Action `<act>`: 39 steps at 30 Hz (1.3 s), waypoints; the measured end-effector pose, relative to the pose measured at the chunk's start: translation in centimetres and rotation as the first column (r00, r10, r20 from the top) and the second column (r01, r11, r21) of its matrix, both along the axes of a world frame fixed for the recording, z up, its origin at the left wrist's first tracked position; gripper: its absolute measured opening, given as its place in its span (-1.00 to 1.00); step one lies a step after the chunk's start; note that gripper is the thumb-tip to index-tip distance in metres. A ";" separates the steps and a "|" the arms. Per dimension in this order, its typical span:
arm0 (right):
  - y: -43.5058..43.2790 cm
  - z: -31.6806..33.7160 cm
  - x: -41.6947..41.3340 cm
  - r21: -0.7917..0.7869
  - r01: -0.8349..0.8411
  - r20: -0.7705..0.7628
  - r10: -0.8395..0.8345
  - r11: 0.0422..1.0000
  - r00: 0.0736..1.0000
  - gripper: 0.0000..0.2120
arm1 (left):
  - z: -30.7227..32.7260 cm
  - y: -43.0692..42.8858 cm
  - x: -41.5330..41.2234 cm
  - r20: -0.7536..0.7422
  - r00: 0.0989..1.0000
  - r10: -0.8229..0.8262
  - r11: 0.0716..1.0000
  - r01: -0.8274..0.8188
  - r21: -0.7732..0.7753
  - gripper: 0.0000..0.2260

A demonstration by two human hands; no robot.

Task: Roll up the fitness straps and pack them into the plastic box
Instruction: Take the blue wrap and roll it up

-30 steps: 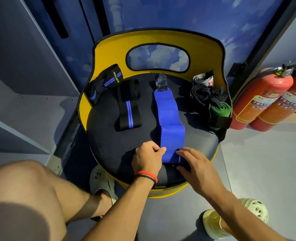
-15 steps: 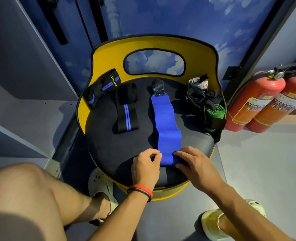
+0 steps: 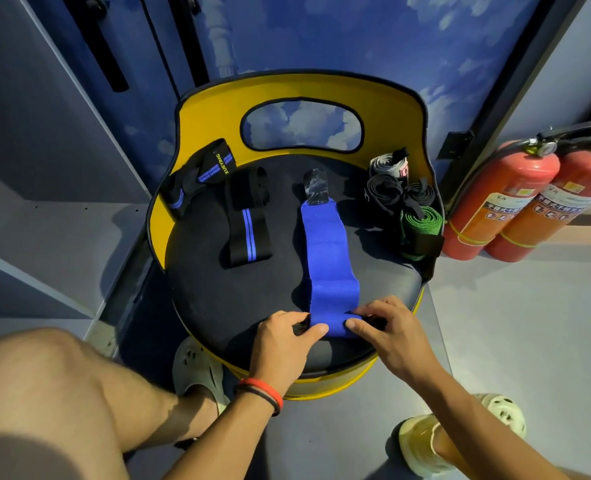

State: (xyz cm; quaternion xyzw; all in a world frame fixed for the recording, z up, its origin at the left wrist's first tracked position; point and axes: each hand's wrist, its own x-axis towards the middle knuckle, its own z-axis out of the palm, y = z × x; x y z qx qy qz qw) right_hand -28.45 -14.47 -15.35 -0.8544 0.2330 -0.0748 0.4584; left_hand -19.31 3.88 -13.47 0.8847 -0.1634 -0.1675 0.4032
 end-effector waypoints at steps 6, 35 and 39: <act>0.9 -0.6 0.9 -0.244 0.080 0.163 -0.041 0.966 0.986 -0.88 | 0.1 -1.0 0.7 -0.050 0.995 0.090 0.995 -0.087 0.050 -0.52; -0.4 -0.9 1.8 -0.313 -0.218 0.038 0.242 0.924 0.970 -0.55 | 0.5 -6.3 8.0 -0.236 0.921 0.310 0.948 -0.282 0.146 -0.60; -0.4 -0.2 2.6 -0.267 -0.227 -0.042 0.224 0.937 0.974 -0.52 | 0.0 -6.2 8.3 -0.210 0.925 0.316 0.947 -0.293 0.135 -0.64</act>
